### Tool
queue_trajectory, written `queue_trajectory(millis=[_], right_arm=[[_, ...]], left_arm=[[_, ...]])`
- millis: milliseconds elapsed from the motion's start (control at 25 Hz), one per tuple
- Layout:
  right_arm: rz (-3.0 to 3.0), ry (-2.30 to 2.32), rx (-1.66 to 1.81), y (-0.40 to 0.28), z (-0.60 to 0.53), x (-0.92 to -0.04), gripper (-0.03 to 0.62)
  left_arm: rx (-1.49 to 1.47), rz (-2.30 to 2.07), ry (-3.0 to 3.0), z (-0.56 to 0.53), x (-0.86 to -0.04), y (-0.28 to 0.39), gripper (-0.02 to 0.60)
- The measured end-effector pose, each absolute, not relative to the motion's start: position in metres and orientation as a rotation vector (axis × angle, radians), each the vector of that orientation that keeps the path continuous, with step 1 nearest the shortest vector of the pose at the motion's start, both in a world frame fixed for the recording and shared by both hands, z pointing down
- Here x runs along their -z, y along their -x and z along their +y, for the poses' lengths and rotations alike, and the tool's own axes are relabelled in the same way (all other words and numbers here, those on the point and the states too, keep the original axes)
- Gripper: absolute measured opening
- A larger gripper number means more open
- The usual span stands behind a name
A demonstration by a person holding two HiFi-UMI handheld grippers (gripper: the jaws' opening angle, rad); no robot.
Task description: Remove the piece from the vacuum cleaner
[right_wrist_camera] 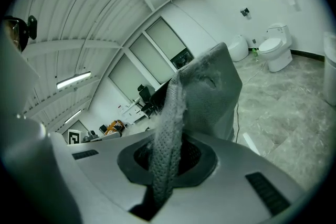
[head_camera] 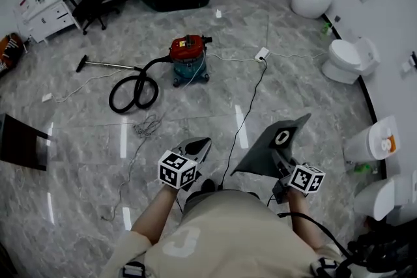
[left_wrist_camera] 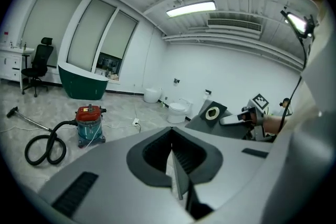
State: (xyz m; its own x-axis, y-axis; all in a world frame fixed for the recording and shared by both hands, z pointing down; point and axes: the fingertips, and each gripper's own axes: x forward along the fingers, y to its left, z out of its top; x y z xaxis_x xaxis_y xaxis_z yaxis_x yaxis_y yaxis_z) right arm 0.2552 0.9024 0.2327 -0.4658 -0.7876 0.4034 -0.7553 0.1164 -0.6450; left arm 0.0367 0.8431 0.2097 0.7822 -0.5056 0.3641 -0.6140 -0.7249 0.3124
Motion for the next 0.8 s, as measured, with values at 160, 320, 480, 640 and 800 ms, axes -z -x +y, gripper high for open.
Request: queue_trajectory(millis=[160, 320, 480, 640, 800], right_arm=[[2.379, 1.602, 1.241, -0.24, 0.867, -0.218, 0.015], [2.517, 1.669, 1.121, -0.233, 0.844, -0.211, 0.015], [2.603, 1.639, 1.066, -0.222, 0.822, -0.207, 0.015], [2.632, 1.602, 1.111, -0.222, 0.804, -0.222, 0.015], [2.617, 1.543, 1.179, -0.244, 0.776, -0.237, 0.015]], left_arm=[[-0.313, -0.873, -2.547, 0.821, -0.201, -0.014, 0.003], [-0.278, -0.882, -2.544, 0.815, -0.198, -0.001, 0.003], [-0.268, -0.939, -2.517, 0.811, -0.202, 0.009, 0.003], [-0.311, -0.992, -2.492, 0.804, -0.211, 0.008, 0.003], [-0.352, -1.016, -2.466, 0.786, -0.216, -0.014, 0.003]])
